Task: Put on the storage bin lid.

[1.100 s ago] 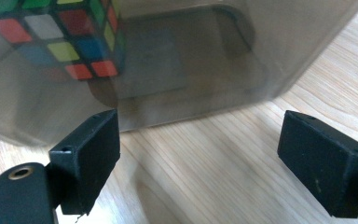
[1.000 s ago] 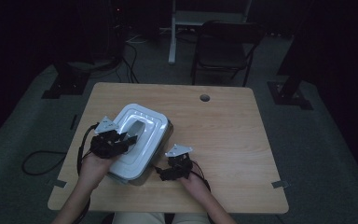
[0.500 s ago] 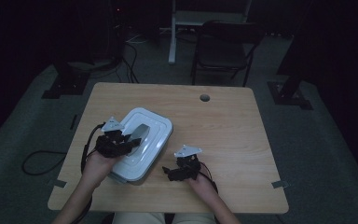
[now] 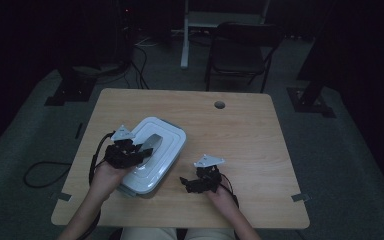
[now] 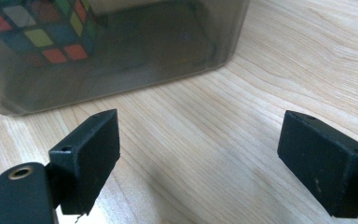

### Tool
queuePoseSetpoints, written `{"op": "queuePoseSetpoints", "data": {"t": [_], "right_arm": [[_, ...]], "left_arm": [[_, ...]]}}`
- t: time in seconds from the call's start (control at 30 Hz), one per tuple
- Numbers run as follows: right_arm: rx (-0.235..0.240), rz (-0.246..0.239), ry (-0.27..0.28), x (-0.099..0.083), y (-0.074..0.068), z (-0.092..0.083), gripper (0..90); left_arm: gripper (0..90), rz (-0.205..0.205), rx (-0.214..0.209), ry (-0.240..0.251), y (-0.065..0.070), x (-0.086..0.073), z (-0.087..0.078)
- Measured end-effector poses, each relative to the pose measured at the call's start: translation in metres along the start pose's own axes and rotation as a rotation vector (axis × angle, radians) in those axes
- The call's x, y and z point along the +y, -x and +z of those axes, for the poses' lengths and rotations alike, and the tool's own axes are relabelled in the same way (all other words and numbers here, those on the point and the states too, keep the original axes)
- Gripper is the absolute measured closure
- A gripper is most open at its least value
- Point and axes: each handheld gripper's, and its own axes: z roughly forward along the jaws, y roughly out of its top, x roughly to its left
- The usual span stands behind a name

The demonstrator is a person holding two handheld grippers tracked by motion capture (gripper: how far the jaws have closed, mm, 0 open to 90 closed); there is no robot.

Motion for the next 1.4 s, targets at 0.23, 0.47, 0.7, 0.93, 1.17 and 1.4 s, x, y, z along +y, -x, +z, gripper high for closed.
{"op": "queuePoseSetpoints", "data": {"t": [0.23, 0.47, 0.7, 0.93, 1.17, 1.4], "right_arm": [[-0.008, 0.006, 0.017, 0.000, 0.005, -0.010, 12.9], [-0.026, 0.022, 0.014, -0.006, 0.013, -0.017, 12.9], [-0.050, 0.051, 0.020, -0.014, 0.024, -0.029, 12.8], [-0.065, 0.059, 0.021, -0.017, 0.029, -0.033, 12.8], [-0.067, 0.058, 0.026, -0.015, 0.029, -0.034, 12.8], [-0.074, 0.057, 0.024, -0.016, 0.030, -0.035, 12.9]], "left_arm": [[61.6, -0.026, -0.013, 0.025, -0.005, -0.002, -0.009], [52.1, -0.028, -0.011, 0.051, -0.010, -0.002, -0.023], [45.8, -0.052, 0.022, 0.114, -0.029, -0.005, -0.043], [34.4, -0.105, 0.026, 0.185, -0.052, -0.014, -0.058], [23.9, -0.123, 0.057, 0.201, -0.070, -0.025, -0.062], [11.0, -0.138, 0.118, 0.172, -0.092, -0.041, -0.044]]}}
